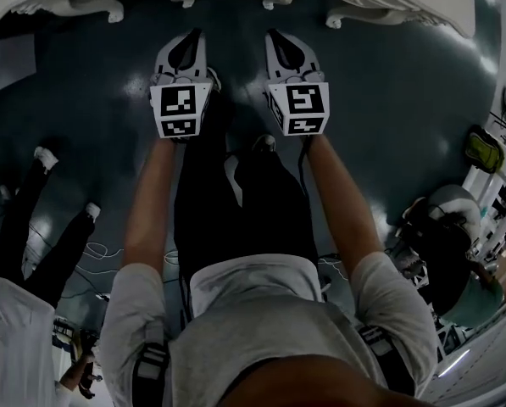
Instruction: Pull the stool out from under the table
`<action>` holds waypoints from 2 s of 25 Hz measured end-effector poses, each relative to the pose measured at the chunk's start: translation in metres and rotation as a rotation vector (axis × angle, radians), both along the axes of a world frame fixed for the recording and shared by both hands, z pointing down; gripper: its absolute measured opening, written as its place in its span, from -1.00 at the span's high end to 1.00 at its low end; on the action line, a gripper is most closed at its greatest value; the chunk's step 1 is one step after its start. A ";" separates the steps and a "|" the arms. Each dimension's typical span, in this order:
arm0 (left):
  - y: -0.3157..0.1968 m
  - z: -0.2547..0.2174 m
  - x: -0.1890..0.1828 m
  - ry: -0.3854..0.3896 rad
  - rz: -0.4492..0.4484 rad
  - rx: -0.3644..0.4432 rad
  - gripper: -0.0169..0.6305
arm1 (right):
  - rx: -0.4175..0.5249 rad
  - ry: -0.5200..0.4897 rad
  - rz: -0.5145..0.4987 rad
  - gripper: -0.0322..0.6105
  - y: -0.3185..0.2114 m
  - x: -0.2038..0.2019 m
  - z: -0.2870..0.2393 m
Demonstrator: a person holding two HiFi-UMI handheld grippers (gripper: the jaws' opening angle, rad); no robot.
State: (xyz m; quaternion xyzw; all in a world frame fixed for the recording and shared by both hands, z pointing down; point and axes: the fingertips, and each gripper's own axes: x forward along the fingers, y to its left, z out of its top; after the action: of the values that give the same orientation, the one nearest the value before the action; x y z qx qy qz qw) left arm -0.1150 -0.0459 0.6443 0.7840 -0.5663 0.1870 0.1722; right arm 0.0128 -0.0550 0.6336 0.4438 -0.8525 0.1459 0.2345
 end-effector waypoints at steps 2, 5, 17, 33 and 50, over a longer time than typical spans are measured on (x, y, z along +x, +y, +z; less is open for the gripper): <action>-0.015 0.013 0.001 0.004 0.005 -0.005 0.92 | -0.016 0.006 0.020 0.86 -0.014 0.006 0.018; -0.030 0.035 -0.003 0.000 0.005 -0.023 0.92 | -0.022 0.011 0.055 0.86 -0.032 0.014 0.039; -0.064 0.086 -0.003 0.073 -0.002 -0.024 0.92 | -0.037 0.007 0.088 0.86 -0.060 0.026 0.090; -0.116 0.180 -0.064 -0.147 0.012 -0.103 0.42 | 0.004 0.156 0.078 0.73 -0.117 0.055 0.154; -0.139 0.268 -0.090 -0.103 0.064 -0.356 0.19 | -0.246 0.129 0.087 -0.19 -0.159 0.073 0.244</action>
State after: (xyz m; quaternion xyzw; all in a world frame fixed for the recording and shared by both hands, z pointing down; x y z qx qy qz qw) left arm -0.2045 -0.1846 0.9118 0.7483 -0.5070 0.3295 0.2727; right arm 0.0860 -0.2144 0.8780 0.4569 -0.7912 0.2302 0.3349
